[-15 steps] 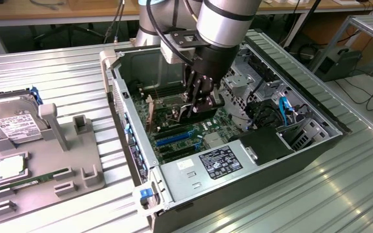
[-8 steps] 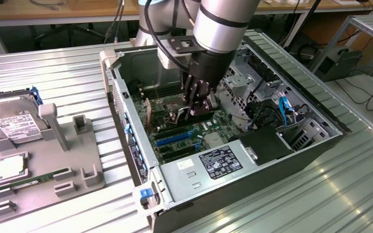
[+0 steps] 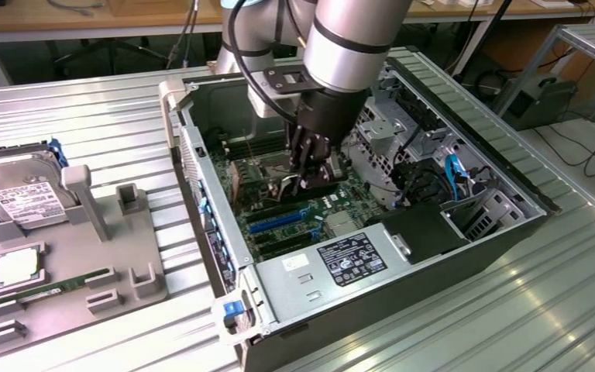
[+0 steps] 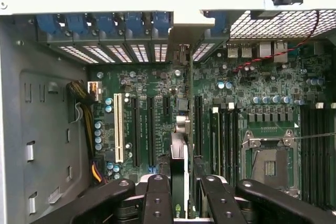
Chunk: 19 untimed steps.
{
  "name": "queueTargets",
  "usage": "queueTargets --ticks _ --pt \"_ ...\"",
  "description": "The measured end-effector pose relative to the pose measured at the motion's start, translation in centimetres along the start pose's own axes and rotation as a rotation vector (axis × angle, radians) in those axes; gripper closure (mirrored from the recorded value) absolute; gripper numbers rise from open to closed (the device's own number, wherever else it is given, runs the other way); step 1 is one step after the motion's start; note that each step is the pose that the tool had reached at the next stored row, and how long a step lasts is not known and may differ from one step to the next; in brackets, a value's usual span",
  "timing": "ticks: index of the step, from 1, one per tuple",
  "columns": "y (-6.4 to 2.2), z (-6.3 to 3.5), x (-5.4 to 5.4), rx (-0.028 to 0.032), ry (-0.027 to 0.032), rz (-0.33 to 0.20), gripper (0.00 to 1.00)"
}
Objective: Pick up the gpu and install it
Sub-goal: 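Insert the gpu into the slot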
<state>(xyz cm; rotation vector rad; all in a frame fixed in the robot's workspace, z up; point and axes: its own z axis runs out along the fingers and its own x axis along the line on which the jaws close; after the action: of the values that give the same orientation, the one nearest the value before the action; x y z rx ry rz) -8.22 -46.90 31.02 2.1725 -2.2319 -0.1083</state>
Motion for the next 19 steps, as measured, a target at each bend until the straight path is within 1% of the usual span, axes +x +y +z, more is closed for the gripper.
queueTargets --ticks 7,8,11,14,18,19 --pt "0.04 1.05 0.0 0.0018 -0.0007 0.0 0.74" --pt "0.11 1.38 0.0 0.0033 -0.0008 0.0 0.74" --pt "0.62 1.87 -0.1 0.0085 -0.0008 0.0 0.74" --pt "0.71 2.29 -0.1 0.0148 -0.001 0.0 0.74" --pt "0.67 2.96 -0.1 0.0172 -0.0012 -0.001 0.74" --pt "0.64 3.5 -0.1 0.0229 -0.0012 -0.002 0.74"
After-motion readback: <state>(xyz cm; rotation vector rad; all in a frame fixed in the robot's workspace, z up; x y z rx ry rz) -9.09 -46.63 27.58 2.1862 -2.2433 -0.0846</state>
